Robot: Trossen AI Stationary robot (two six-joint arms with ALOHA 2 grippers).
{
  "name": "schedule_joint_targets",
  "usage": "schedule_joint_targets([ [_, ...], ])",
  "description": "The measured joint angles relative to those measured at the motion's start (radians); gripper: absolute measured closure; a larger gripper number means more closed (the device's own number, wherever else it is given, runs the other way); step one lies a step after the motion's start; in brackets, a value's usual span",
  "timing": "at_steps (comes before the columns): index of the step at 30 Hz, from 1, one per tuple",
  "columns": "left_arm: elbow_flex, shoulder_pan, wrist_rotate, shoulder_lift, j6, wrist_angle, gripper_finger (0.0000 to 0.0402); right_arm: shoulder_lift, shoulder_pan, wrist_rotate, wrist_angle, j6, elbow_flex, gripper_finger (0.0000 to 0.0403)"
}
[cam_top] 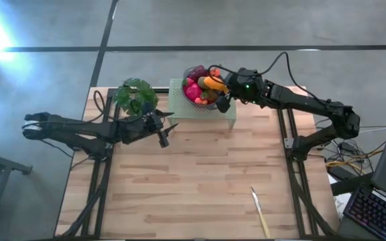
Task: Pick & Place Fruit
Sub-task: Put the mango into the red strainer bowl on the shelf
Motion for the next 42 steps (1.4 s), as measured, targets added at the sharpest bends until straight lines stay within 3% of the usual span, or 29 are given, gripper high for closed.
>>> schedule_joint_targets([
  [8, 0.000, 0.000, 0.000, 0.000, 0.000, 0.002, 0.0179, 0.000, 0.002, 0.000, 0.000, -0.025, 0.000, 0.0157],
  [13, 0.000, 0.000, 0.000, 0.000, 0.000, 0.002, 0.0179, -0.001, 0.002, -0.001, 0.015, -0.051, -0.007, 0.0167],
  [18, 0.000, 0.000, 0.000, 0.000, 0.000, 0.001, 0.0179, -0.001, 0.002, -0.001, 0.087, -0.068, -0.051, 0.0174],
  [25, 0.000, 0.000, 0.000, 0.000, 0.000, -0.001, 0.0179, -0.001, 0.002, -0.001, 0.225, -0.084, -0.150, 0.0155],
  [36, 0.000, 0.000, 0.000, 0.000, 0.000, 0.000, 0.0179, -0.002, 0.000, 0.044, 0.287, -0.134, -0.208, 0.0171],
  [42, 0.000, 0.000, 0.000, 0.000, 0.000, 0.002, 0.0179, -0.002, 0.000, 0.053, 0.288, -0.135, -0.213, 0.0142],
])
